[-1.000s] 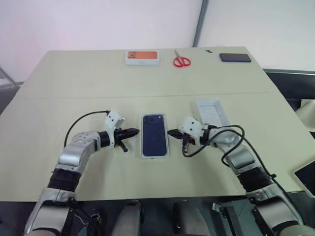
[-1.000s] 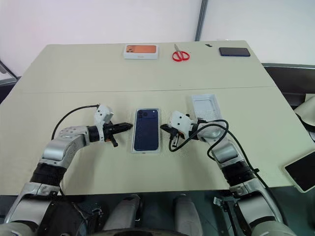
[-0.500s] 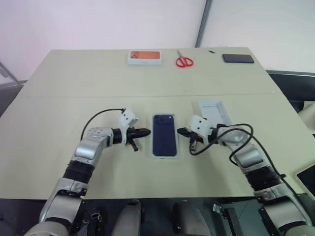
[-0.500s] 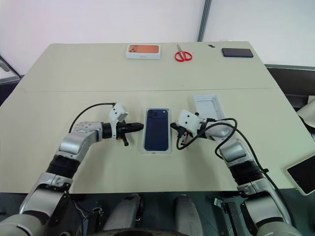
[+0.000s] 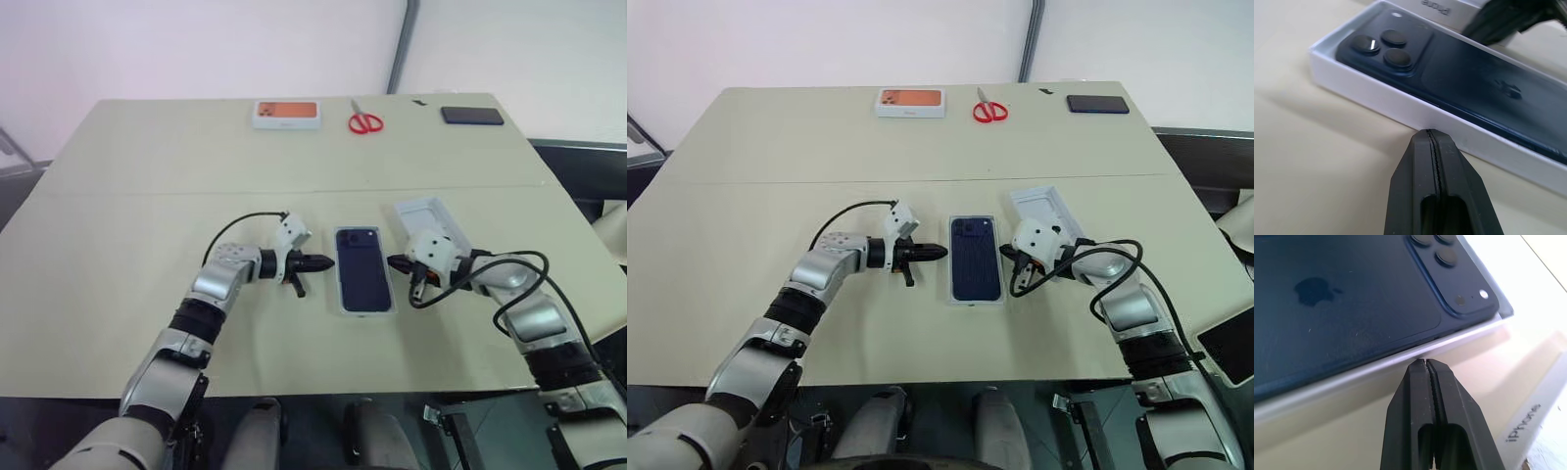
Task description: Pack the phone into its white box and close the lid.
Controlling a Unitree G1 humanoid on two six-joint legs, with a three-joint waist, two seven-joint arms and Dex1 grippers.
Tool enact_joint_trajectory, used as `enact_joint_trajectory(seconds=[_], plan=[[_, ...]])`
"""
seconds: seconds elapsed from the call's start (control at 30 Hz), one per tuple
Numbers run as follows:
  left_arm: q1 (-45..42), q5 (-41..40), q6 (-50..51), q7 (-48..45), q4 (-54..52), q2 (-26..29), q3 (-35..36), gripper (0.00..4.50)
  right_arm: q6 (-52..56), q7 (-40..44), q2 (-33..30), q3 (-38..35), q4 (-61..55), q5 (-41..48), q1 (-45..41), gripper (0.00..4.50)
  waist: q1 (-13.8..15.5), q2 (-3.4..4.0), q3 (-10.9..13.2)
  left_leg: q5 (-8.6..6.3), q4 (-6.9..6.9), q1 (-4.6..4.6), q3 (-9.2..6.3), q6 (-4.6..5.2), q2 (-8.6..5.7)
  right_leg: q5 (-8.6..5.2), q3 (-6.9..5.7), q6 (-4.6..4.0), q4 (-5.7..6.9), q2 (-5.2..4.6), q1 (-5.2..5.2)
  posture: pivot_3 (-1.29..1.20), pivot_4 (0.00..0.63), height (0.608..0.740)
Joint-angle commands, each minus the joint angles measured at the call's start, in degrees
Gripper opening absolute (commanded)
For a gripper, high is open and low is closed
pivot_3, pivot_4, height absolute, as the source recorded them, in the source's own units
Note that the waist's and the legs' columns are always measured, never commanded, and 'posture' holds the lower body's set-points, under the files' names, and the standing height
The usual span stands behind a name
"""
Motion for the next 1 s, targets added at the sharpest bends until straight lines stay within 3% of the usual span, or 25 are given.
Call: enact_joint_trajectory(seconds=[0.03, 0.5, 1.0], plan=[[-1.36, 0.65, -2.13, -0.99, -0.21, -1.53, -1.08, 0.00, -0.29, 0.01, -0.55, -1.83, -3.20, 1.74, 0.37, 0.06, -0.01, 0.00, 0.00, 0.00, 0.00, 0.00, 0.00, 0.00, 0.00, 0.00, 0.00, 0.00, 0.00, 0.00, 0.00, 0.00, 0.150, 0.740], [-2.90, 1.19, -3.67, 0.66, 2.90, -3.41, 0.36, 0.00, -0.89, -0.14, -1.62, -2.52, -2.98, 1.08, 1.54, 0.06, 0.01, 0.00, 0.00, 0.00, 0.04, 0.01, -0.01, 0.00, 0.00, 0.00, -0.01, 0.00, 0.02, 0.00, 0.02, 0.00, 0.150, 0.740], [-3.10, 1.21, -4.35, 0.42, 2.49, 0.07, 2.58, 0.00, -1.48, 0.52, -3.43, -3.44, -2.95, 1.21, 1.60, 0.06, -0.09, 0.00, 0.00, 0.00, 0.03, 0.02, -0.01, 0.00, 0.01, 0.00, -0.01, 0.00, 0.04, 0.02, 0.01, 0.00, 0.150, 0.740]])
